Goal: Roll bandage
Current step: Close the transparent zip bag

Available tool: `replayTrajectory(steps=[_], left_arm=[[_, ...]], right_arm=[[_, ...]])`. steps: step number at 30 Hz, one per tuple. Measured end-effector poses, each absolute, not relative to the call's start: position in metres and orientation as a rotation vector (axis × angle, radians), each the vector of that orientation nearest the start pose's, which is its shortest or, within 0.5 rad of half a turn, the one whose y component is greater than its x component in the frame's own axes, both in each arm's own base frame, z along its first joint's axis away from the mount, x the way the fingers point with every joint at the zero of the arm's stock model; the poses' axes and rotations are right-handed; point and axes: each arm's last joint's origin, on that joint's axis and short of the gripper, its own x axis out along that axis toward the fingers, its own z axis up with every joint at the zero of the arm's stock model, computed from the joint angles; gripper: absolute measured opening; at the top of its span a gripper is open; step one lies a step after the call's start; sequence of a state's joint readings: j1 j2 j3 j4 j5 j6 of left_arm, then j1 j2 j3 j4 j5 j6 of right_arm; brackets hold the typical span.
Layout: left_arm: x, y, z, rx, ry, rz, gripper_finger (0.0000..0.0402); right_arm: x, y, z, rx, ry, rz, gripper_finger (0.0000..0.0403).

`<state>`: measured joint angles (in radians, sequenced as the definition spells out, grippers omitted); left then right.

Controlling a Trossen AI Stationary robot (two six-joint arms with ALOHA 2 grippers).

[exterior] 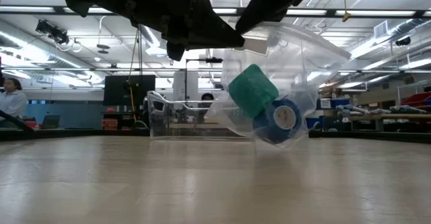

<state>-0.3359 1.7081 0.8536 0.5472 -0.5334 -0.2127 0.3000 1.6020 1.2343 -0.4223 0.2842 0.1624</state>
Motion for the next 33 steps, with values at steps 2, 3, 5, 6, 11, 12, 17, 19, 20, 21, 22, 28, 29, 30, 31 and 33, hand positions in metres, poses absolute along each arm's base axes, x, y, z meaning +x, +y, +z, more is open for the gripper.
replayTrajectory(steps=[2,3,5,6,11,12,17,19,20,21,22,28,29,30,31,33], left_arm=[[0.336,-0.102,0.191,-0.077,0.265,0.225,0.0001],[0.335,-0.101,0.190,-0.074,0.271,0.226,0.0001],[0.335,-0.101,0.190,-0.071,0.279,0.228,0.0002],[0.335,-0.101,0.189,-0.070,0.280,0.228,0.0002],[0.335,-0.101,0.188,-0.062,0.292,0.239,0.0002],[0.335,-0.101,0.188,-0.060,0.293,0.247,0.0002],[0.334,-0.100,0.187,-0.049,0.305,0.265,0.0002],[0.334,-0.100,0.186,-0.044,0.314,0.270,0.0002],[0.333,-0.100,0.185,-0.040,0.321,0.271,0.0002],[0.333,-0.099,0.184,-0.036,0.330,0.273,0.0002],[0.333,-0.099,0.183,-0.033,0.339,0.274,0.0002],[0.331,-0.099,0.179,-0.032,0.384,0.283,0.0002],[0.330,-0.099,0.179,-0.031,0.389,0.283,0.0002],[0.330,-0.099,0.178,-0.031,0.390,0.284,0.0002],[0.330,-0.099,0.178,-0.031,0.391,0.284,0.0002],[0.330,-0.099,0.178,-0.031,0.392,0.284,0.0002]], right_arm=[[0.332,0.094,0.266,-0.066,0.769,-0.053,0.0004],[0.331,0.094,0.266,-0.063,0.780,-0.056,0.0003],[0.329,0.093,0.264,-0.055,0.800,-0.064,0.0002],[0.329,0.093,0.264,-0.051,0.806,-0.067,0.0002],[0.325,0.095,0.262,-0.039,0.842,-0.072,0.0001],[0.325,0.095,0.261,-0.037,0.848,-0.074,0.0001],[0.320,0.097,0.258,-0.027,0.897,-0.085,0.0000],[0.317,0.097,0.257,-0.016,0.929,-0.100,0.0000],[0.316,0.096,0.256,-0.011,0.944,-0.108,0.0000],[0.314,0.097,0.255,-0.007,0.961,-0.115,0.0000],[0.312,0.097,0.254,-0.003,0.978,-0.121,0.0000],[0.302,0.099,0.249,0.017,1.078,-0.136,0.0000],[0.301,0.099,0.248,0.023,1.097,-0.136,0.0000],[0.299,0.100,0.247,0.030,1.117,-0.136,0.0000],[0.297,0.099,0.247,0.033,1.136,-0.137,0.0000],[0.294,0.100,0.246,0.041,1.170,-0.145,0.0000]])
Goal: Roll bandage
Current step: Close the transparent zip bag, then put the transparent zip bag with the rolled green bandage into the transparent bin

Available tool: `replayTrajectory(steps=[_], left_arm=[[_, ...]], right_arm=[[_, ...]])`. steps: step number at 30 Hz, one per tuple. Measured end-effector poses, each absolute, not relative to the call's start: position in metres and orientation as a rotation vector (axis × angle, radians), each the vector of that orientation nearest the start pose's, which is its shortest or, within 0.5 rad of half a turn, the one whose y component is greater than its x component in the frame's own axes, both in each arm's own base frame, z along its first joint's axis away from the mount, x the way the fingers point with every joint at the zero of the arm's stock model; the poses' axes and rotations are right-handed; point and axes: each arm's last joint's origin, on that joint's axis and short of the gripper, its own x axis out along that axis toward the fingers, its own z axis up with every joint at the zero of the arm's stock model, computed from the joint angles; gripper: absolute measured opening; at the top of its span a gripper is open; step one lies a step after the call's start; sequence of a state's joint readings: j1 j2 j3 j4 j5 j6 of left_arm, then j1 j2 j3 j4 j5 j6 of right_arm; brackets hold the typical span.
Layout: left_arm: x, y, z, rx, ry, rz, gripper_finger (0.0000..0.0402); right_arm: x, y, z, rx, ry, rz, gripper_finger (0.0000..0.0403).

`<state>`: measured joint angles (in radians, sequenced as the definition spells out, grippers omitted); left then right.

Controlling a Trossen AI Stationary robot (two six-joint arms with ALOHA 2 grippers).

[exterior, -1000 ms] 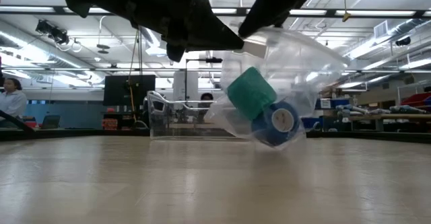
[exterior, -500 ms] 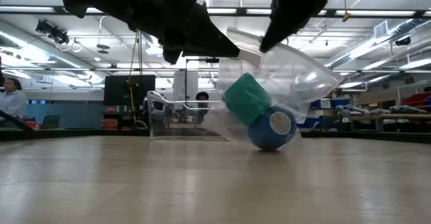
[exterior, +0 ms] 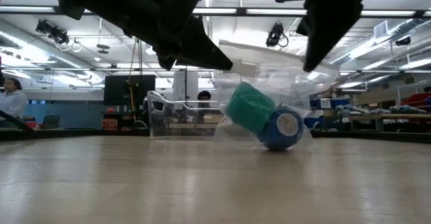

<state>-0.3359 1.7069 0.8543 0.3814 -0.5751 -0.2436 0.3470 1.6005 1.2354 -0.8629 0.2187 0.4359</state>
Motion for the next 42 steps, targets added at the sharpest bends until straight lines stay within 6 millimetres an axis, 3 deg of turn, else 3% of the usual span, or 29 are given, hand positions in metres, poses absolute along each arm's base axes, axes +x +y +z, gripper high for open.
replayTrajectory(steps=[7,24,32,37,42], left_arm=[[0.330,-0.099,0.178,-0.030,0.393,0.285,0.0002],[0.330,-0.099,0.179,-0.040,0.381,0.286,0.0002],[0.333,-0.100,0.184,-0.045,0.371,0.285,0.0002],[0.335,-0.100,0.187,-0.046,0.369,0.284,0.0002],[0.340,-0.102,0.197,-0.054,0.370,0.260,0.0002]], right_arm=[[0.284,0.100,0.243,0.036,1.265,-0.171,0.0000],[0.282,0.099,0.242,0.003,1.279,-0.180,0.0006],[0.279,0.107,0.245,-0.076,1.235,-0.172,0.0098],[0.270,0.110,0.260,-0.067,1.161,-0.191,0.0160],[0.253,0.111,0.283,-0.069,1.052,-0.214,0.0195]])
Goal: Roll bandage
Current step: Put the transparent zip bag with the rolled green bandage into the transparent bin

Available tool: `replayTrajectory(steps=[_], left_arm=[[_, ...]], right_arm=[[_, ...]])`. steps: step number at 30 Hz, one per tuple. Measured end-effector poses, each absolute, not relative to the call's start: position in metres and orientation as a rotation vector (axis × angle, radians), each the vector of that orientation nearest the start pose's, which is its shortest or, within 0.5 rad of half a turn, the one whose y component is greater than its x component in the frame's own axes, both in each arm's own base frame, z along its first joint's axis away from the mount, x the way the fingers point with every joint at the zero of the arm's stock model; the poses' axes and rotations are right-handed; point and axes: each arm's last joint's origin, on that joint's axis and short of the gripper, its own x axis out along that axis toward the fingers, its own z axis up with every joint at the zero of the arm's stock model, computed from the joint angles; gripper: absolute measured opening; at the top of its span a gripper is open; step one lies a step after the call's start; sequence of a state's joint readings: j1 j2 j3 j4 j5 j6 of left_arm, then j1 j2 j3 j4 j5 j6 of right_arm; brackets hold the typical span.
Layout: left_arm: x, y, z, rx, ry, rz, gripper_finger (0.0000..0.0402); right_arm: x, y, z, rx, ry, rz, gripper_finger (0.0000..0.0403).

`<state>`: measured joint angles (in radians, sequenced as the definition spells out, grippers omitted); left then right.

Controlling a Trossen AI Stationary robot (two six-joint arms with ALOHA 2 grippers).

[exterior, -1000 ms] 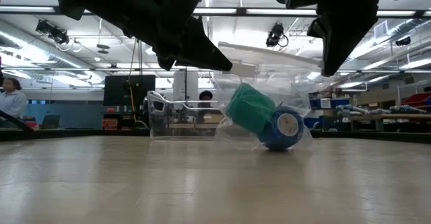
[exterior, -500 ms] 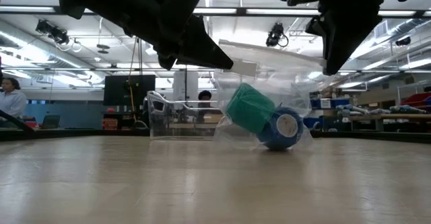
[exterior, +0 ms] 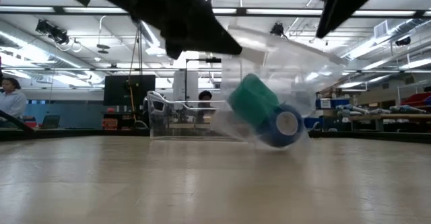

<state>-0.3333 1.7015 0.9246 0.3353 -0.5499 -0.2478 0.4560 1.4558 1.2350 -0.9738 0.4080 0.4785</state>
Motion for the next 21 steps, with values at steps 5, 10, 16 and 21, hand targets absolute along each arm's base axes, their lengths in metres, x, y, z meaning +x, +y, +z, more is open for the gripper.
replayTrajectory(steps=[5,10,16,21], left_arm=[[0.341,-0.090,0.227,-0.071,0.339,0.244,0.0001],[0.338,-0.072,0.270,-0.053,0.239,0.229,0.0001],[0.334,-0.042,0.309,0.048,0.166,0.332,0.0002],[0.333,-0.012,0.313,0.110,0.208,0.463,0.0003]], right_arm=[[0.235,0.113,0.304,-0.056,0.933,-0.249,0.0208],[0.224,0.117,0.314,-0.043,0.859,-0.274,0.0207],[0.222,0.124,0.313,-0.053,0.811,-0.300,0.0206],[0.222,0.128,0.305,-0.056,0.784,-0.298,0.0204]])
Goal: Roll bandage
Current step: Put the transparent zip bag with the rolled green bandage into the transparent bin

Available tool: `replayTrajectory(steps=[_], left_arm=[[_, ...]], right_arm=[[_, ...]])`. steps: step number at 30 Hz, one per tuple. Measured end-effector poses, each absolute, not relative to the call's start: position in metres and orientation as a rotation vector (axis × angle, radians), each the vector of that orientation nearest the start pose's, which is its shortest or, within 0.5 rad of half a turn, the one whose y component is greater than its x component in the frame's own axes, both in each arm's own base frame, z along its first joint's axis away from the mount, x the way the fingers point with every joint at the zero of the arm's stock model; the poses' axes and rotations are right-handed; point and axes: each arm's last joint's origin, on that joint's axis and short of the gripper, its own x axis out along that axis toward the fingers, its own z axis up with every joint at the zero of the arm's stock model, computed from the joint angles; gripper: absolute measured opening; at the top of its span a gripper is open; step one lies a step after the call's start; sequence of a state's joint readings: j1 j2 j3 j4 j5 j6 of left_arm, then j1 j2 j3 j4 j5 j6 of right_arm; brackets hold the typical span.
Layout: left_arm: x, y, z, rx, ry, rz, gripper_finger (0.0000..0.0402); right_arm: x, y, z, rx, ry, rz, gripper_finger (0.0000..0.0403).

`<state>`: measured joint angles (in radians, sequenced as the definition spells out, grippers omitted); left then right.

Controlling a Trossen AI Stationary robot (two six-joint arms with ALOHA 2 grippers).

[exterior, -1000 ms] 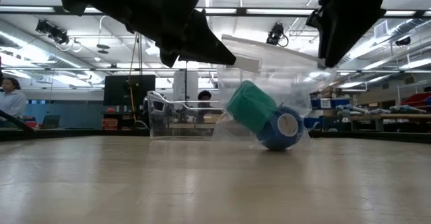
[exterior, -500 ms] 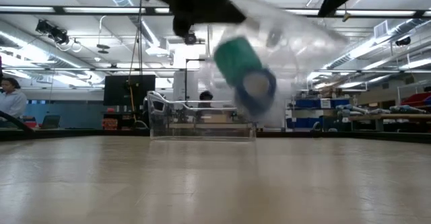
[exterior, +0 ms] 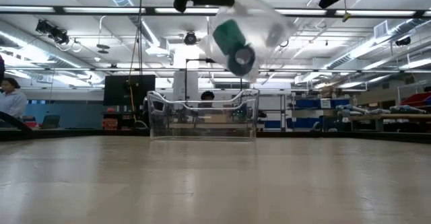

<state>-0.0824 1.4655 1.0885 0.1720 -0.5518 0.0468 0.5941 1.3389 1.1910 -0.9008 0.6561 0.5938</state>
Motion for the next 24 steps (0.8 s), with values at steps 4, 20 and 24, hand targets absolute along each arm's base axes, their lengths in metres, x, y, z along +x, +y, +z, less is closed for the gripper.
replayTrajectory(steps=[4,20,24], left_arm=[[0.333,0.015,0.309,0.049,0.244,0.476,0.0003],[0.312,0.093,0.283,-0.265,0.476,0.483,0.0003],[0.307,0.100,0.278,-0.307,0.530,0.499,0.0003]], right_arm=[[0.222,0.129,0.297,-0.067,0.799,-0.306,0.0204],[0.223,0.129,0.296,-0.088,0.799,-0.305,0.0199],[0.223,0.129,0.296,-0.098,0.791,-0.313,0.0199]])
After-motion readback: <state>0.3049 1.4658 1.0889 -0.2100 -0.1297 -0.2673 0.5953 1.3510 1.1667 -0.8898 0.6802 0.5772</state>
